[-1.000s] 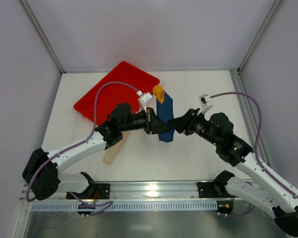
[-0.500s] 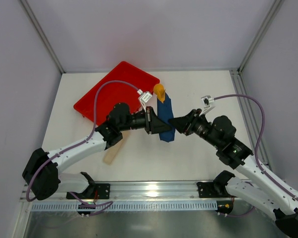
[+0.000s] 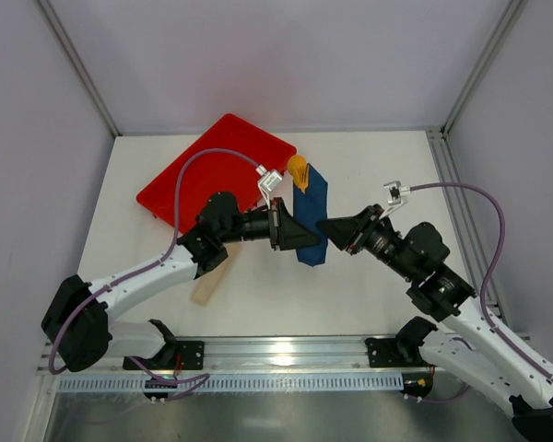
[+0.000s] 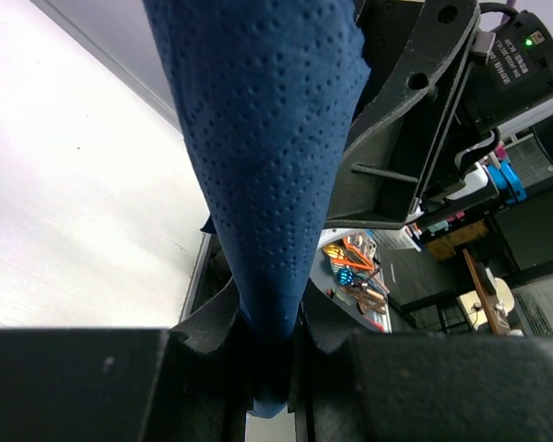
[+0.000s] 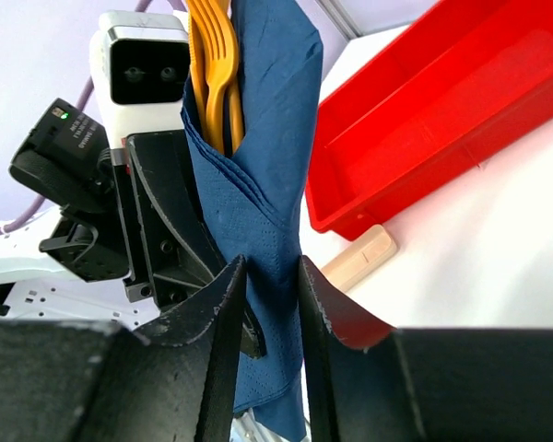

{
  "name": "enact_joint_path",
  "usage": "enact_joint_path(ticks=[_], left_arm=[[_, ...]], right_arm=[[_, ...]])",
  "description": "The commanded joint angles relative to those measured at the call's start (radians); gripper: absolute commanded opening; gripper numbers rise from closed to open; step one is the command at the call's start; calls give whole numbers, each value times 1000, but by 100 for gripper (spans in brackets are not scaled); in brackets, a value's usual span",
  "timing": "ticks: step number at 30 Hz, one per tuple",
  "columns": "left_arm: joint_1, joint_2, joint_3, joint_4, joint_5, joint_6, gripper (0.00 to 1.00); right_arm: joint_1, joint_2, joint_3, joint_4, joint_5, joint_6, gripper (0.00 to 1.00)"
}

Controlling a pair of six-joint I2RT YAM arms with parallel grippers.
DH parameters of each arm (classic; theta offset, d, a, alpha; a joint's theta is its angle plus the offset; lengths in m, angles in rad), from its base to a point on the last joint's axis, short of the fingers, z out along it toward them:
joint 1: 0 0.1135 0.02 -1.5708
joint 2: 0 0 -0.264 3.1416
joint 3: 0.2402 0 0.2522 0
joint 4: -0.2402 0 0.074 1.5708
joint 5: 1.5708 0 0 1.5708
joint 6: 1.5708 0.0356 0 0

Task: Place the utensils on the paper napkin and roll it up
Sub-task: Roll the napkin.

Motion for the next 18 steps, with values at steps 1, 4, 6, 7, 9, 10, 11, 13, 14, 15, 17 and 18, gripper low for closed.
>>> enact_joint_path(ticks=[1, 4, 6, 7, 9, 10, 11, 13, 14, 15, 17, 18], left_arm=[[3, -16, 0, 96, 46, -13, 0], [3, -13, 0, 109, 50, -22, 0], [3, -13, 0, 115, 57, -25, 1], [3, -13, 1, 112, 58, -25, 1], [3, -13, 3, 106, 58, -23, 4], [3, -14, 3, 103, 58, -22, 5], [3, -14, 1, 100, 57, -22, 6], [3, -18, 6, 80, 54, -16, 15], [3, -19, 6, 69, 51, -10, 19], [3, -21, 6, 58, 46, -3, 23], [3, -30, 3, 21, 34, 13, 29], [3, -31, 3, 11, 28, 20, 37]], right_arm=[[-10, -26, -19, 98, -27, 23, 31], [-17, -24, -24, 105, -44, 27, 22], [-18, -27, -29, 124, -51, 29, 14], [-20, -30, -32, 131, -58, 29, 12], [-21, -32, -36, 143, -70, 29, 5], [-23, -31, -36, 154, -73, 31, 4], [-24, -29, -36, 157, -79, 32, 4], [-30, -26, -35, 174, -88, 35, 4], [-33, -24, -30, 178, -91, 35, 4], [-37, -21, -27, 178, -96, 34, 4], [-53, -5, -10, 180, -110, 34, 4], [-63, 5, -6, 187, -133, 37, 4]])
